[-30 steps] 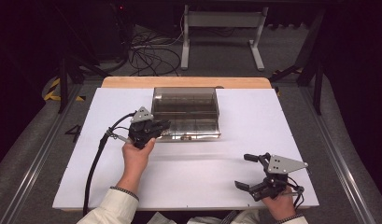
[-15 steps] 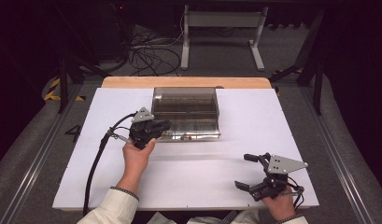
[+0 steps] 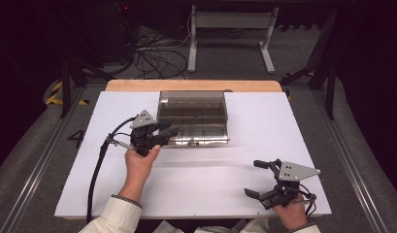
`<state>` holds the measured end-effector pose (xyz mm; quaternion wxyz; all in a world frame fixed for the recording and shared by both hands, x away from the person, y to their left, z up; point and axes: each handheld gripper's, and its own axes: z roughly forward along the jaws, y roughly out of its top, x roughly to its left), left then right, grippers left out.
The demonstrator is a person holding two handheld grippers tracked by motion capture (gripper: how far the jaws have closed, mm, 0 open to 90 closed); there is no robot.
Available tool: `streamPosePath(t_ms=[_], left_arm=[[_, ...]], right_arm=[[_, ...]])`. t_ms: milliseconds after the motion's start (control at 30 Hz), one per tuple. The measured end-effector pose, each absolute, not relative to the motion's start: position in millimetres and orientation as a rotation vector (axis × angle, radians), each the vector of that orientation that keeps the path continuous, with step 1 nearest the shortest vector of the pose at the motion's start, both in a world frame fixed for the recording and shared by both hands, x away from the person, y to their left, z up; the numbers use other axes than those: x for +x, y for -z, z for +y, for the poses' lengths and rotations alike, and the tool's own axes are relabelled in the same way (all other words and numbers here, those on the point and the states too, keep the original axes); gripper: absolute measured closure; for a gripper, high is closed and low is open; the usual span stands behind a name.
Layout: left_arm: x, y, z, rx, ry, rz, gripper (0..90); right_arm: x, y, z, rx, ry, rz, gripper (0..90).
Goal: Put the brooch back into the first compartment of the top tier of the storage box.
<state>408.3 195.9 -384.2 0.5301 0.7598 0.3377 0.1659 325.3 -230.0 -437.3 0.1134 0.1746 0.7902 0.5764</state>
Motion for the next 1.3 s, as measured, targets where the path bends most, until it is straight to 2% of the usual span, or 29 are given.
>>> streamPosePath(t_ms=[67, 167, 667, 1000, 1300], left_arm=[[403, 381, 196, 1.811, -0.389, 0.801, 49.5], [398, 377, 197, 1.800, -0.392, 0.793, 39.9], [386, 365, 198, 1.805, -0.385, 0.754, 35.7], [363, 349, 204, 1.815, -0.435, 0.667, 22.3], [344, 348, 211, 1.844, -0.451, 0.624, 16.5]], right_arm=[[325, 437, -230, 0.512, -1.690, 2.315, 2.9], [325, 437, -230, 0.512, -1.691, 2.314, 2.9], [325, 437, -229, 0.506, -1.692, 2.316, 2.9], [326, 437, -228, 0.509, -1.693, 2.319, 2.9], [326, 438, -228, 0.512, -1.694, 2.322, 2.9]])
